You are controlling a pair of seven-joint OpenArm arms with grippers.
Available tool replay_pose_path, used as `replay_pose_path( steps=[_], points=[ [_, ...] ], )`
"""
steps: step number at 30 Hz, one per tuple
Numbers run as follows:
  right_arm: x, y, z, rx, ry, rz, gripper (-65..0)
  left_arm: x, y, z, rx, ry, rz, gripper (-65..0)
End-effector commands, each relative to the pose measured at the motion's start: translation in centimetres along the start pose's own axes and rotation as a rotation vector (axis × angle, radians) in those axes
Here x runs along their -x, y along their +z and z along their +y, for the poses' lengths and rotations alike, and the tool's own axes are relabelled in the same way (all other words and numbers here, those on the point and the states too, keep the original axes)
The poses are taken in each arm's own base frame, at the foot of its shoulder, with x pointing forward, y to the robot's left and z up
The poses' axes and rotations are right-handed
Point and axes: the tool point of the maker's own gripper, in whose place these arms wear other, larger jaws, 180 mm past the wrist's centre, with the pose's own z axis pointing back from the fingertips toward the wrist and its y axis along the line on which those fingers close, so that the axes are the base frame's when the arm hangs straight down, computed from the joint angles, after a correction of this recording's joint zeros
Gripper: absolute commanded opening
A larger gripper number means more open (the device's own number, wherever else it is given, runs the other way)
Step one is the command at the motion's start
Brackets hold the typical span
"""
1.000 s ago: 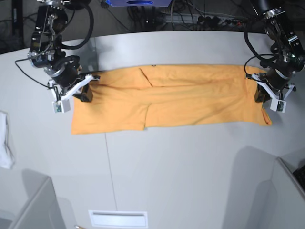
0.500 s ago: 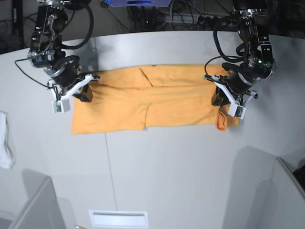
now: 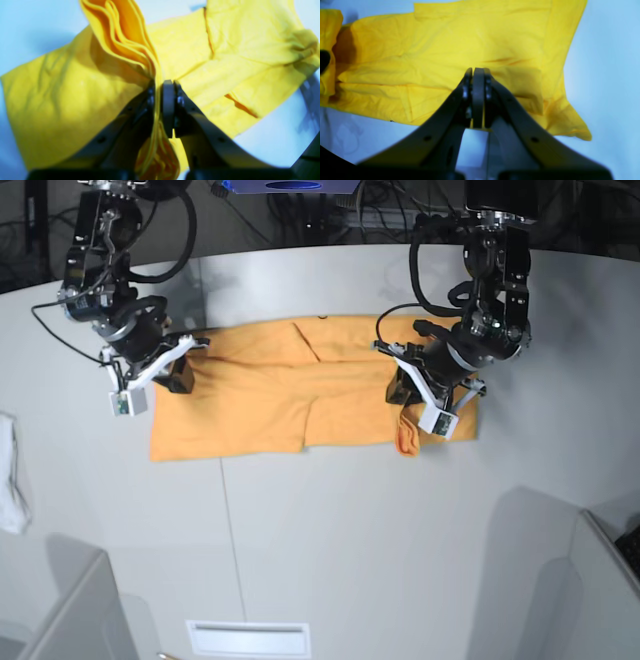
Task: Fold the T-shirt properly
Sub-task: 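Fold the strip end with the left gripper toward the right gripper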
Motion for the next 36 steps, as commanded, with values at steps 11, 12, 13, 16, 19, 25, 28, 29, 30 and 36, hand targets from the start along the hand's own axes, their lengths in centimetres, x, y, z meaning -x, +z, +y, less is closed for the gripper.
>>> replay_pose_path(
  steps=[11, 12, 13, 16, 19, 25, 28, 29, 30, 36],
  points=[
    [-1.3, 0.3, 0.1, -0.008, 0.012, -0.047, -65.0, -0.7, -0.6, -0.7, 0.027, 0.024, -0.030, -65.0],
    [-1.3, 0.3, 0.1, -0.008, 0.012, -0.047, -65.0, -0.7, -0.6, -0.7, 0.027, 0.024, -0.030, -65.0],
    [-1.3, 0.3, 0.1, -0.008, 0.012, -0.047, -65.0, -0.7, -0.6, -0.7, 0.027, 0.024, -0.030, -65.0],
    [-1.3, 0.2, 0.5, -0.015, -0.001, -0.052, -65.0, -0.7, -0.6, -0.7, 0.027, 0.024, -0.030, -65.0],
    [-1.3, 0.1, 0.6, -0.016, -0.004, -0.052, -65.0, -0.7, -0.6, -0.7, 0.027, 0.024, -0.030, -65.0],
    [-1.3, 0.1, 0.6, -0.016, -0.004, -0.052, -65.0, -0.7, -0.5, -0.5, 0.022, 0.019, -0.028, -65.0],
    [-1.3, 0.1, 0.6, -0.016, -0.004, -0.052, -65.0, -0.7, -0.5, -0.5, 0.022, 0.019, -0.028, -65.0],
    [-1.3, 0.1, 0.6, -0.016, -0.004, -0.052, -65.0, -0.7, -0.5, -0.5, 0.022, 0.019, -0.028, -65.0],
    [-1.3, 0.1, 0.6, -0.016, -0.004, -0.051, -65.0, -0.7, -0.5, -0.5, 0.023, 0.020, -0.028, -63.5],
    [-1.3, 0.1, 0.6, -0.016, -0.004, -0.049, -65.0, -0.3, -1.1, -2.2, 0.061, -0.012, -0.006, -39.8]
  ],
)
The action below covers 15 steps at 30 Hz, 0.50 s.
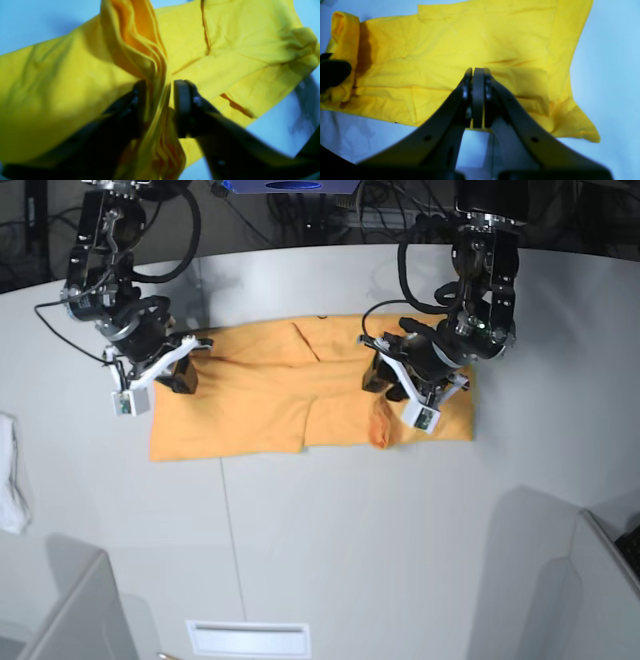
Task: Fold the T-shirt properly
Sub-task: 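Fold the strip end with the left gripper toward the right gripper, then release the folded end and raise the left gripper away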
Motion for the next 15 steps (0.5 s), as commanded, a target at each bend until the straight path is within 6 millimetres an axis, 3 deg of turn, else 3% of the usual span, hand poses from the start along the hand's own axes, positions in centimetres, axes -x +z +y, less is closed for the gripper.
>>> replay_pose_path(
  steps=[1, 6, 12, 15],
  points=[
    [-1.3, 0.3, 0.2, -0.010, 0.013, -0.045, -65.0, -1.4, 0.0, -0.9, 0.028, -0.015, -0.045, -35.2],
    [-1.2, 0.3, 0.2, -0.009, 0.012, -0.042, -65.0, -1.0, -0.6, -3.1, 0.083, -0.038, -0.030, -19.9],
    [-1.2, 0.3, 0.2, -0.009, 0.012, -0.042, -65.0, -0.9, -1.6, -7.6, 0.192, -0.127, -0.003, -18.4],
    [-1.2, 0.3, 0.2, -0.009, 0.012, -0.042, -65.0, -0.8, -1.5, -8.4, 0.209, -0.140, -0.004, -18.8]
  ],
)
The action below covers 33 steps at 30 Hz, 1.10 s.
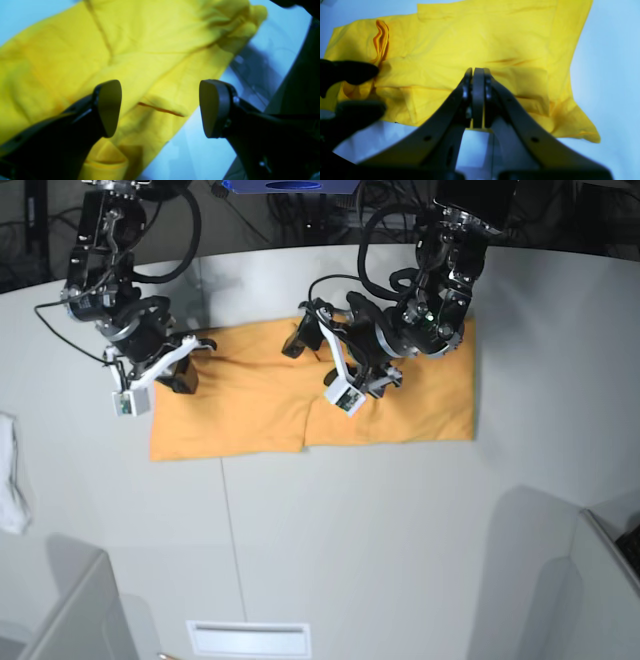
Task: Fold the T-shirt properly
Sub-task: 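Release the folded end and raise the left gripper away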
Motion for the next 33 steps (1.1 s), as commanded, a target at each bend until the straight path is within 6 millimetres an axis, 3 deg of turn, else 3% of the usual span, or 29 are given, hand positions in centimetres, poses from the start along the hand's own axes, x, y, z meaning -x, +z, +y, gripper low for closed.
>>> replay_pose_path(
  steps=[1, 4, 7, 8, 12, 15, 21, 26, 29, 33],
  points=[
    [-1.2, 0.3, 0.2, -0.009, 0.012, -0.044, -65.0, -1.8, 0.9, 0.3, -0.011, -0.011, -0.061, -19.9],
    [-1.2, 0.3, 0.2, -0.009, 0.012, -0.044, -65.0, -2.5, 3.0, 2.3, -0.079, 0.019, -0.114, -34.2],
    [-1.2, 0.3, 0.2, -0.009, 0.012, -0.044, -65.0, -3.6, 6.4, 4.9, -0.181, 0.048, -0.194, -61.4],
    [-1.2, 0.3, 0.2, -0.009, 0.012, -0.044, -65.0, -3.6, 7.3, 5.8, -0.213, 0.059, -0.207, -65.0],
    [-1.4, 0.3, 0.2, -0.009, 0.013, -0.047, -65.0, -1.8, 9.0, 8.8, -0.305, 0.126, -0.196, -65.0],
    [-1.4, 0.3, 0.2, -0.009, 0.013, -0.048, -65.0, 0.2, 8.8, 8.6, -0.304, 0.147, -0.154, -65.0],
    [-1.9, 0.1, 0.1, -0.009, 0.017, -0.060, -65.0, 6.1, 8.8, 8.7, -0.307, 0.206, -0.015, -65.0],
    [-3.2, -0.5, -2.9, 0.049, -0.041, -0.080, -65.0, 9.4, 8.2, 9.8, -0.318, 0.254, 0.042, -65.0],
    [-4.1, -0.7, -4.1, 0.071, -0.063, -0.095, -65.0, 9.7, 8.1, 9.8, -0.319, 0.262, 0.017, -65.0],
    [-5.0, -0.5, -5.8, 0.066, -0.147, -0.052, -65.0, 7.8, 8.9, 9.3, -0.319, 0.233, -0.036, -65.0]
  ],
)
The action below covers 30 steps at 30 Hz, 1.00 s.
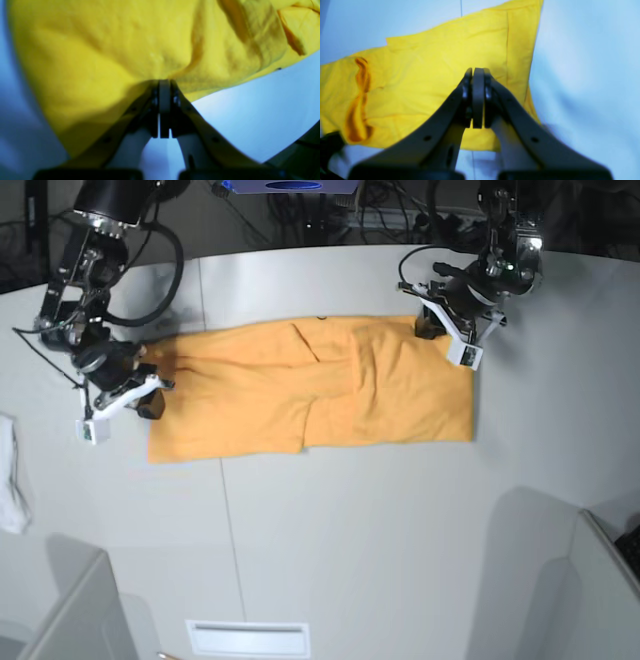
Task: Fold the T-shirt properly
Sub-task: 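Release the folded end and raise the left gripper away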
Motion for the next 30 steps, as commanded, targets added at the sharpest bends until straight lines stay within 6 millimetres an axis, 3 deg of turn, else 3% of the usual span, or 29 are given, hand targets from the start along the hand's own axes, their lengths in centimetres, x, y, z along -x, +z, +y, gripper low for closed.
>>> replay_pose_path(
  steps=[1, 2, 5, 7, 12, 14, 18, 24, 27, 30],
  points=[
    [-2.0, 0.5, -0.5, -0.015, -0.010, -0.034, -65.0, -1.9, 0.9, -0.4, 0.010, -0.018, -0.068, -65.0],
    [-2.4, 0.4, -0.8, -0.032, -0.042, -0.023, -60.0, -2.5, 1.5, -0.1, -0.003, -0.021, -0.090, -65.0],
    [-3.4, 0.5, -2.6, -0.077, -0.131, 0.022, -29.9, -4.4, 3.8, 1.7, -0.062, -0.041, -0.160, -65.0],
    [-3.6, 0.3, -3.9, -0.112, -0.195, 0.057, -18.3, -4.8, 5.3, 3.6, -0.101, -0.064, -0.184, -65.0],
    [-3.5, -0.7, -7.7, -0.082, -0.287, 0.091, -19.5, -4.4, 9.6, 10.1, -0.248, -0.019, -0.230, -65.0],
    [-2.5, -1.5, -9.3, -0.020, -0.266, 0.138, -19.5, -4.2, 11.8, 12.8, -0.323, -0.006, -0.248, -65.0],
    [0.6, -3.2, -10.2, 0.015, -0.233, 0.248, -19.5, -2.1, 14.9, 17.1, -0.424, 0.037, -0.239, -65.0],
    [3.9, -3.8, -8.4, -0.046, -0.205, 0.374, -19.5, 0.6, 16.3, 21.9, -0.480, 0.121, -0.197, -65.0],
    [5.5, -3.7, -7.2, -0.077, -0.206, 0.446, -19.7, 1.1, 16.2, 22.7, -0.479, 0.136, -0.192, -65.0],
    [6.9, -3.8, -5.6, -0.103, -0.190, 0.486, -19.7, 0.1, 16.2, 22.8, -0.480, 0.129, -0.247, -65.0]
  ],
)
